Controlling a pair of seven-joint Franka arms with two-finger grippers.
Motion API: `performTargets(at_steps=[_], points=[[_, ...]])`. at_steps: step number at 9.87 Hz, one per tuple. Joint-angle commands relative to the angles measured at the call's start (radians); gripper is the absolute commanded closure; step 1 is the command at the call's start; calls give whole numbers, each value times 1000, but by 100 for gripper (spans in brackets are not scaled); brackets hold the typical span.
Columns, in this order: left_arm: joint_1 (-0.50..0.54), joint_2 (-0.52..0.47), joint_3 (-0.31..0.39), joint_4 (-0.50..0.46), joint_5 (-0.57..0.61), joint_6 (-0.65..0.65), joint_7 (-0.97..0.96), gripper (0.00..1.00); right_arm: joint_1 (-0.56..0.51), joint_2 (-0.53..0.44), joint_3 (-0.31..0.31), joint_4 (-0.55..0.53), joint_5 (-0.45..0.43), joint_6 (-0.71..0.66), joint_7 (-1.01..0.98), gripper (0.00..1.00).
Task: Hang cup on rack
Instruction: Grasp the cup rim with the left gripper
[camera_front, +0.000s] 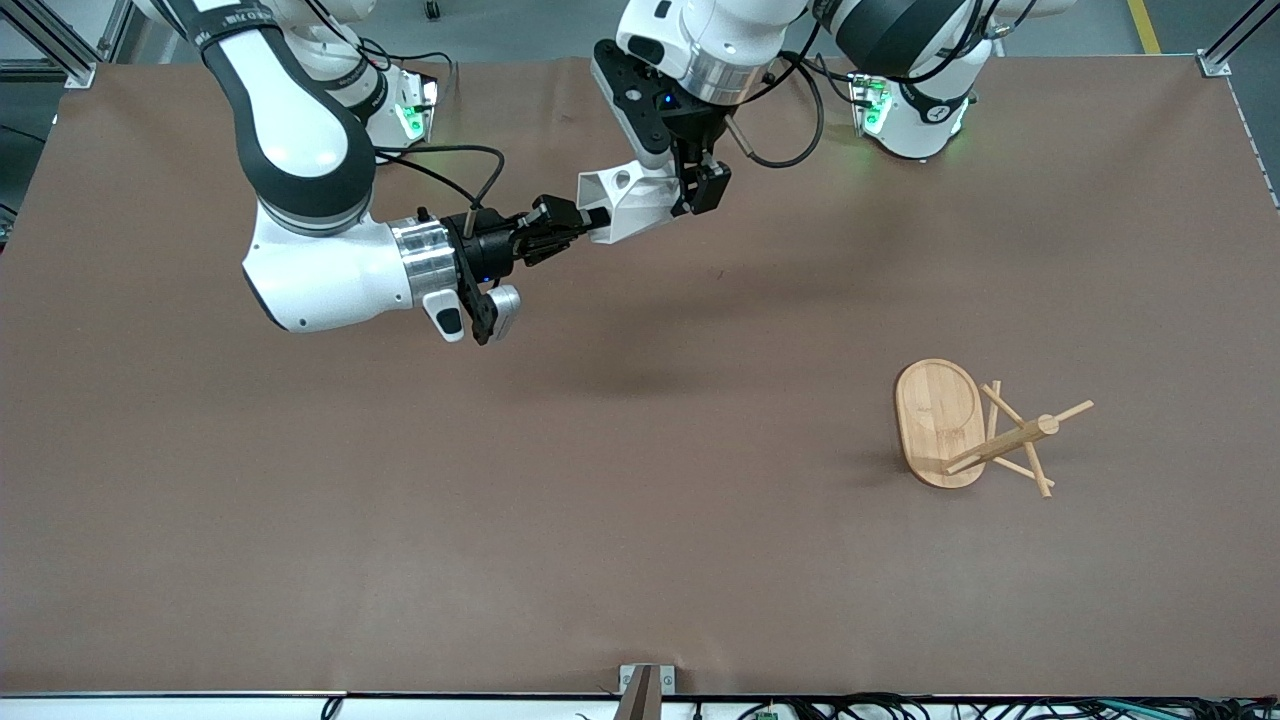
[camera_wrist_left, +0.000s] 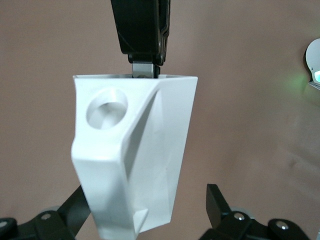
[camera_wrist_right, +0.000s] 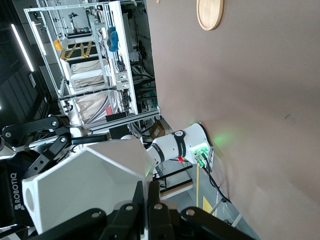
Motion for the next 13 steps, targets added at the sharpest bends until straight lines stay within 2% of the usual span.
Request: performTargets(at_steps=[1, 3, 5, 7, 8, 9, 10, 12, 13], points=[[5, 22, -6, -32, -10, 29, 40, 5, -3, 4, 5, 7, 27, -10, -12, 98], [15, 24, -6, -41, -10, 29, 92, 39, -3, 4, 5, 7, 28, -8, -12, 98], [24, 29, -5, -38, -12, 26, 94, 69, -3, 4, 5, 7, 28, -10, -12, 98], [33, 27, 3, -32, -10, 23, 77, 74, -5, 4, 5, 7, 27, -10, -10, 97], [63, 23, 3, -30, -9, 20, 68, 77, -11, 3, 4, 7, 27, -18, -1, 72], [86, 18, 3, -30, -7, 17, 50, 78, -17, -2, -2, 9, 25, -46, -4, 5], [105, 15, 3, -30, -7, 12, 39, 80, -40, -9, -5, 9, 15, -56, -8, 0], [128, 13, 6, -33, 6, 0, -33, 80, -58, -29, -33, 6, -16, -65, -10, 0], [158, 18, 11, -32, 8, -18, -73, 80, -58, -60, -70, 3, -95, -67, -4, 0]])
